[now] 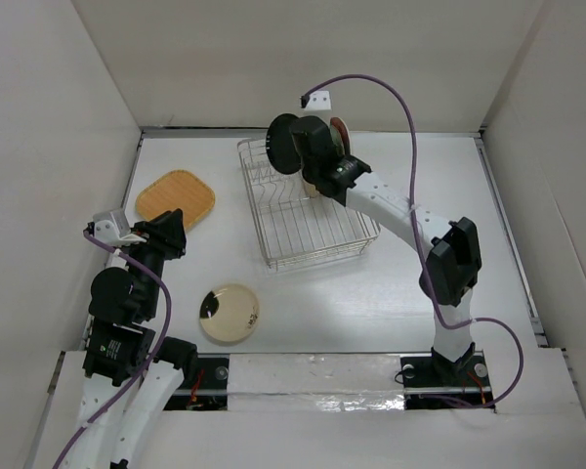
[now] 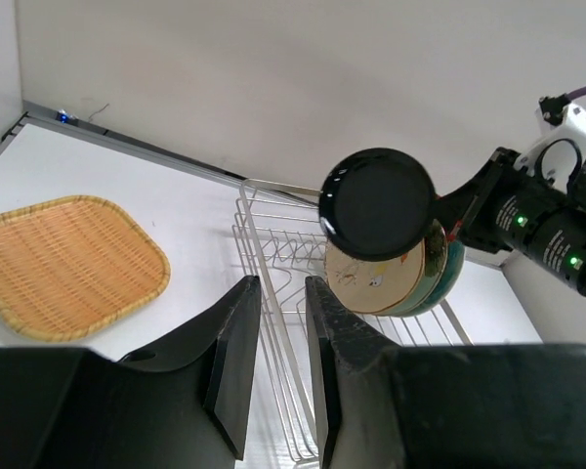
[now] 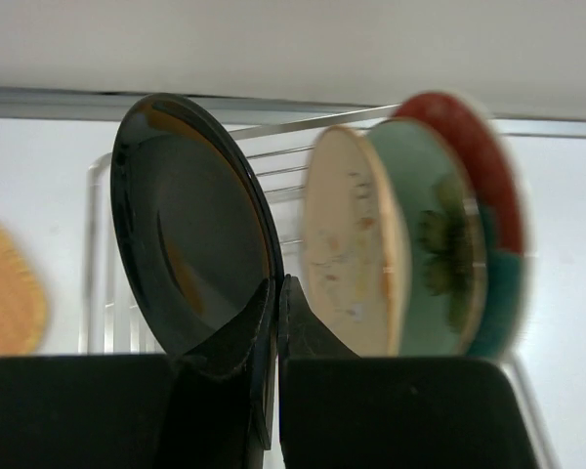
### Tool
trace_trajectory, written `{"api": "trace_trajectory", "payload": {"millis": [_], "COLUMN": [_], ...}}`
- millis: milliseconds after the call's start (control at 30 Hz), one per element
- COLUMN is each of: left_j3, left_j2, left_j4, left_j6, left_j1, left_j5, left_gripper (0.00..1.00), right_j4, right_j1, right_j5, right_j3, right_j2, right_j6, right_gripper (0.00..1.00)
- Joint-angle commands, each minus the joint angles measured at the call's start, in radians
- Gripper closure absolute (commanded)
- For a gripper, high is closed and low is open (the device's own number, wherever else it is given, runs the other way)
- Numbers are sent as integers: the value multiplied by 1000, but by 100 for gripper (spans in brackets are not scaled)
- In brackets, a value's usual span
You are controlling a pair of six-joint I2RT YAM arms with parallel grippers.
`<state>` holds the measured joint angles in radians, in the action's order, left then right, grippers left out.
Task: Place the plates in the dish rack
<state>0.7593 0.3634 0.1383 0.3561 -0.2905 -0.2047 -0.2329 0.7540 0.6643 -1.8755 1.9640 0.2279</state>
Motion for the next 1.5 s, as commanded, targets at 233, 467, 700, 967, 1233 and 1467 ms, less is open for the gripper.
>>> {"api": "trace_trajectory", "payload": {"millis": [233,467,700,967,1233,1467], "left_j3": [-9,-6,-5,-5,-6,-6], "left_j2": [-3,-9,-11,-11,-6,-3], "left_j4": [-55,-55,-54,-54,-54,-55], "left_j6": [-11,-12,-16,-14,-16,-16], "left_j1": [5,5,5,5,5,5], "left_j5": [27,27,22,24,22,24], "left_gripper": [77,77,76,76,76,76], "right_j4": [-92,-121,-144,-195,-226,-221], "right_j1": [16,34,34,53,53,53], "right_j5": [395,448,454,428,348,301], "right_j3": [-226,-298,-335,-347,-309,-277], "right_j2": [104,182,242,306,343,326], "right_j6": [-269,-364,-378,-343,-240,-173], "right_gripper": [100,100,100,100,100,94]}}
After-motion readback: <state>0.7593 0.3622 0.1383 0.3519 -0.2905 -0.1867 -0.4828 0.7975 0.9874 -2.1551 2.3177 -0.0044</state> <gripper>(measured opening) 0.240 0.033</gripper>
